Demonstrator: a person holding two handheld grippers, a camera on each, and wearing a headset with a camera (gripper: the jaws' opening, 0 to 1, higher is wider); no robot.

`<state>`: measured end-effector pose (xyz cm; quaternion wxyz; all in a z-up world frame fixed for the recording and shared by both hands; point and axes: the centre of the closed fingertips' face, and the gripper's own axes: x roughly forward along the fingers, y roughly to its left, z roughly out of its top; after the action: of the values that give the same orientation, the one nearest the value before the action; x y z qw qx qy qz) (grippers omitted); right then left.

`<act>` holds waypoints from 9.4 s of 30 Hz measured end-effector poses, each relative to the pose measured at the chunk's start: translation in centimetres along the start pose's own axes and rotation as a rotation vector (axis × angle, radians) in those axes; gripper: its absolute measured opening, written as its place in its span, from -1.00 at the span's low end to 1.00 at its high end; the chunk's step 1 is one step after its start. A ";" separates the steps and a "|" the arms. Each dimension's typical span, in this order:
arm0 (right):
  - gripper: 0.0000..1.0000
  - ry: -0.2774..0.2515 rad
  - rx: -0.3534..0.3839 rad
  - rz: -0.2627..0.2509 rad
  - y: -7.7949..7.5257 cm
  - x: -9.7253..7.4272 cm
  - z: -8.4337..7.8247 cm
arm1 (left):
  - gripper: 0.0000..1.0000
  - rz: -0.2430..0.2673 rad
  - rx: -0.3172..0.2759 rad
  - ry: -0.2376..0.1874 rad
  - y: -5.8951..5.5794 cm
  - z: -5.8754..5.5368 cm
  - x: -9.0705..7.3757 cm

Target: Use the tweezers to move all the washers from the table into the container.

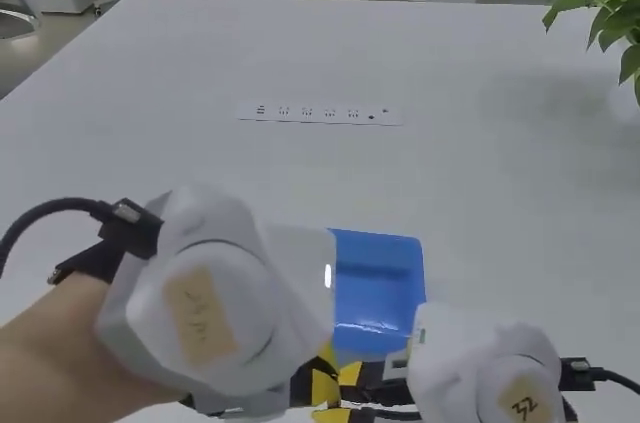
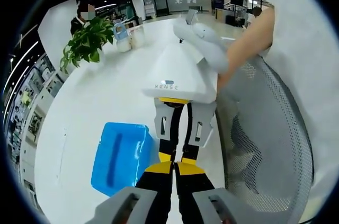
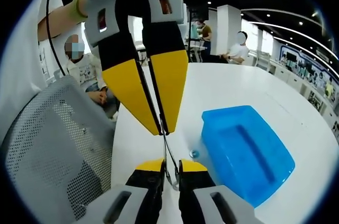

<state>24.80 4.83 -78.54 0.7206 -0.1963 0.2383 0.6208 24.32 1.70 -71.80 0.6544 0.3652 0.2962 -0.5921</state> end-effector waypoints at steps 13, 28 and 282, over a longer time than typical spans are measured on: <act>-0.86 0.017 0.019 -0.010 -0.2 -0.1 -0.4 | -1.00 -0.023 0.003 0.020 0.2 -0.1 0.5; -0.99 0.005 0.028 0.002 -0.1 -1.0 1.0 | -0.09 0.110 -0.253 -0.199 0.5 2.3 -0.7; -0.94 -0.258 0.408 -0.224 -10.0 -7.1 5.1 | 0.52 0.760 -0.760 -0.565 0.5 -6.3 -6.0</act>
<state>34.40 0.61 -70.38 0.8339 0.0086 0.2414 0.4963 24.34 10.30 -70.39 0.9580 0.0148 0.1507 -0.2435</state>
